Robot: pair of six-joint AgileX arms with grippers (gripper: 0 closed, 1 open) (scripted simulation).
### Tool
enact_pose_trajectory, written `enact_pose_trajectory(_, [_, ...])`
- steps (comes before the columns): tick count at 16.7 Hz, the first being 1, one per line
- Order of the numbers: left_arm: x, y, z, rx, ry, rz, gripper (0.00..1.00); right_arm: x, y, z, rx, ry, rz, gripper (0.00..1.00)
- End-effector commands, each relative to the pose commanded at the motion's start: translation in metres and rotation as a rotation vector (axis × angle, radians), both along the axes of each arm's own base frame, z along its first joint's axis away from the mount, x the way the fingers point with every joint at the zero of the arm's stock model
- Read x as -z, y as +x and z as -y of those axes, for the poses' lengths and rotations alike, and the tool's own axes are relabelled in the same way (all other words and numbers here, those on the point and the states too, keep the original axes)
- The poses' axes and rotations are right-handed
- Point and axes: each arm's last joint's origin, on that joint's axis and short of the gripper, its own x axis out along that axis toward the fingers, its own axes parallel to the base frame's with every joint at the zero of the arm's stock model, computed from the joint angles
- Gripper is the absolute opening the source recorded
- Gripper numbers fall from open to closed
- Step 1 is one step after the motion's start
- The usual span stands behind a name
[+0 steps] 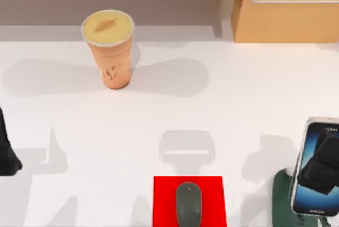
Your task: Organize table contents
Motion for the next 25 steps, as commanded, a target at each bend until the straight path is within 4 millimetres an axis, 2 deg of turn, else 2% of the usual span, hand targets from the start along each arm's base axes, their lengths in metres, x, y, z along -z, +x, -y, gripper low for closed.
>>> enact_pose_trajectory(4, [0.0,0.0,0.0,0.0,0.0,0.0,1.0,0.007,-0.008,-0.011,-0.011,-0.06,-0.005,1.0])
enact_pose_trajectory(10, [0.0,0.0,0.0,0.0,0.0,0.0,1.0,0.04,-0.016,-0.023,-0.058,-0.335,-0.07,1.0])
enact_pose_trajectory(16, [0.0,0.0,0.0,0.0,0.0,0.0,1.0,0.04,-0.015,-0.023,-0.055,-0.335,-0.072,1.0])
enact_pose_trajectory(20, [0.0,0.0,0.0,0.0,0.0,0.0,1.0,0.029,-0.011,-0.021,-0.059,-0.215,-0.146,1.0])
enact_pose_trajectory(25, [0.0,0.0,0.0,0.0,0.0,0.0,1.0,-0.002,-0.001,-0.007,-0.148,0.114,-0.295,1.0])
